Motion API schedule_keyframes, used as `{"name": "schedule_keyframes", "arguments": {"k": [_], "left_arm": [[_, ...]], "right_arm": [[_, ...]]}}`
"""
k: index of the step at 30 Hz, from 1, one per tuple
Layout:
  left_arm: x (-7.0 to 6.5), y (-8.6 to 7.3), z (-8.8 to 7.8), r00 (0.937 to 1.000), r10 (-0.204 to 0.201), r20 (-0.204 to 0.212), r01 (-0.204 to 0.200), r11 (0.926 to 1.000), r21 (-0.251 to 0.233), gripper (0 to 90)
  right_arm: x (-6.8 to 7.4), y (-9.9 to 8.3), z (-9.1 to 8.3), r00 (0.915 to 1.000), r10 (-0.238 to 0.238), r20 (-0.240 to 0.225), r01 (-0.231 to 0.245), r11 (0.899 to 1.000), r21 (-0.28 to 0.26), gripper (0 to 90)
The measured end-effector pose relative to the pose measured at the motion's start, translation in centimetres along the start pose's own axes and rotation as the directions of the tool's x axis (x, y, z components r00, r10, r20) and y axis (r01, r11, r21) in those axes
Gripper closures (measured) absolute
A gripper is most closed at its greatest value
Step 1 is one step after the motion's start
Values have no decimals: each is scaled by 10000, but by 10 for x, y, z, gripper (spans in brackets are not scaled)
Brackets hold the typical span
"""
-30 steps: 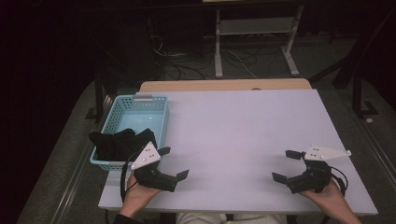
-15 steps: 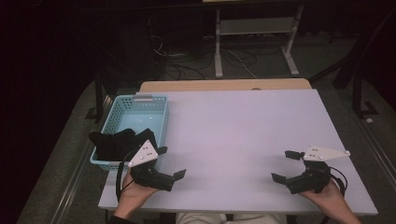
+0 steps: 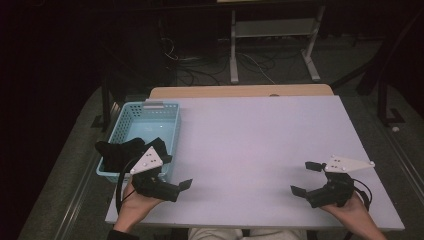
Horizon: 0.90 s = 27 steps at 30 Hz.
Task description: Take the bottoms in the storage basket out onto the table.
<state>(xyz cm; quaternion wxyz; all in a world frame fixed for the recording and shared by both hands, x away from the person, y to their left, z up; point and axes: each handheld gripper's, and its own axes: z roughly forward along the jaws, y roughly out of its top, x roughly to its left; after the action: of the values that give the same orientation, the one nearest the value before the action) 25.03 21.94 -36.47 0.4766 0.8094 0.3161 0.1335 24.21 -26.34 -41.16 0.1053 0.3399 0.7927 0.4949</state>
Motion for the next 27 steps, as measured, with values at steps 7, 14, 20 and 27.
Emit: {"name": "schedule_keyframes", "arguments": {"k": [7,14,20,27], "left_arm": [[4,2,-4,9999,-87,-76,87,10000,42,0],[8,9,-12,9999,25,-126,-23,9999,135,0],[11,13,-18,9997,96,-239,-91,9998,196,0],[16,15,-23,9994,55,-350,-43,9995,319,0]], "right_arm": [[0,0,0,10000,5,32,-5,10000,-20,0],[0,0,0,10000,-11,49,11,10000,-10,0],[0,0,0,10000,4,53,-3,10000,-17,0],[0,0,0,10000,3,55,-3,10000,-11,0]]}}
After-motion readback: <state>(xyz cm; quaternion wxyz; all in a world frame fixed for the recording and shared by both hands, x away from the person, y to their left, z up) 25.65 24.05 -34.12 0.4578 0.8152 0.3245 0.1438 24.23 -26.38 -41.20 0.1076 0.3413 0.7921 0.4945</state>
